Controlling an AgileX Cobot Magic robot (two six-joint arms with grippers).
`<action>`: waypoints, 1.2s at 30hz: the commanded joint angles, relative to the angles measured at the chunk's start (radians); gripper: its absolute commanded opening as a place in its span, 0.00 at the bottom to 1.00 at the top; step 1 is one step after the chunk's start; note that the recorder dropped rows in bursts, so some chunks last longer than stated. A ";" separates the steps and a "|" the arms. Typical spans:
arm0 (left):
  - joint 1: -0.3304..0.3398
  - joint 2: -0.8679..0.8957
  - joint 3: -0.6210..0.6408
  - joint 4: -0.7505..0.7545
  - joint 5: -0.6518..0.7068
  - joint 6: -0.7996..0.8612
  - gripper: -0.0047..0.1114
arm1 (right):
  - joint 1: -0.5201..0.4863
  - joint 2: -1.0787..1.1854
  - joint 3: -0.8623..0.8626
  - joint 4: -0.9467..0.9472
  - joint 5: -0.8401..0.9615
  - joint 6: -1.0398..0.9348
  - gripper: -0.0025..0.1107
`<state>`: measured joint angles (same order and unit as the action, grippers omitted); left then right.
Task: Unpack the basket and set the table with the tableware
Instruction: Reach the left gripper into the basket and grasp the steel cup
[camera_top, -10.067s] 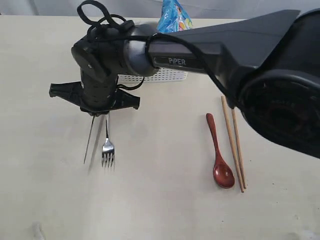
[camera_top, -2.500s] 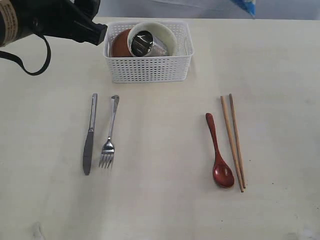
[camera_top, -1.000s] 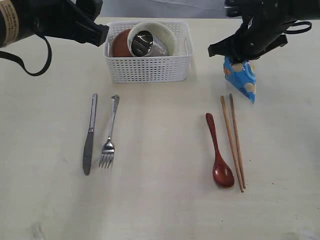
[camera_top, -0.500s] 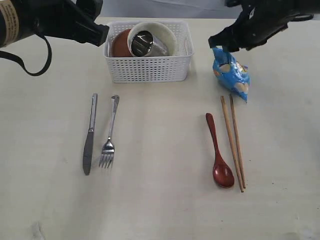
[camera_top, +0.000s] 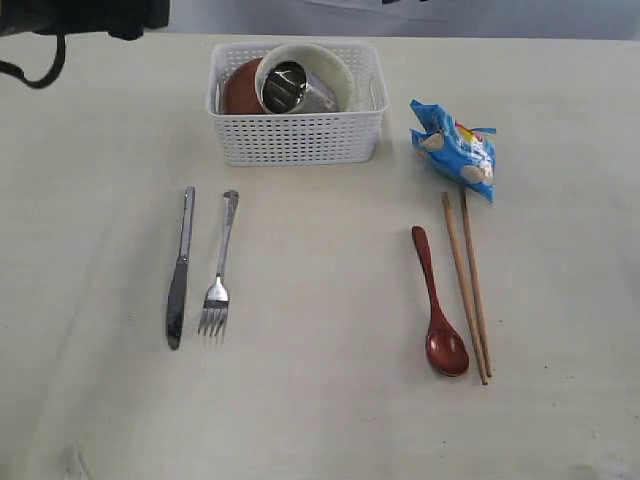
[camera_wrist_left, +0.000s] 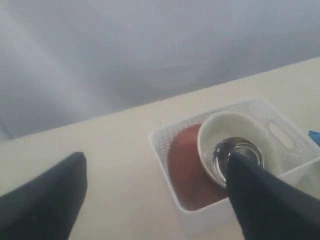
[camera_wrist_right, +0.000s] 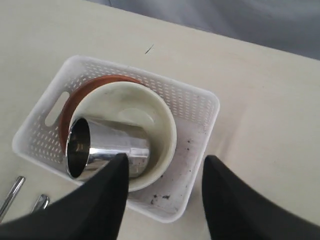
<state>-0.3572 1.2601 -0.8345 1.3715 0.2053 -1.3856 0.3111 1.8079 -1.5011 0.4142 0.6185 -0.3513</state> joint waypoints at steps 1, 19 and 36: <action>0.243 0.176 -0.105 0.003 -0.620 -0.061 0.66 | -0.004 0.014 -0.009 0.012 0.047 -0.011 0.42; 0.111 0.682 -0.477 0.373 -0.677 -0.342 0.66 | -0.004 0.014 -0.009 0.000 0.069 -0.049 0.42; 0.075 0.787 -0.475 0.373 -0.627 -0.327 0.64 | -0.004 0.020 -0.009 0.000 0.072 -0.057 0.42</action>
<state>-0.2790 2.0343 -1.3092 1.7432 -0.4431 -1.7297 0.3111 1.8240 -1.5032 0.4248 0.6858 -0.3947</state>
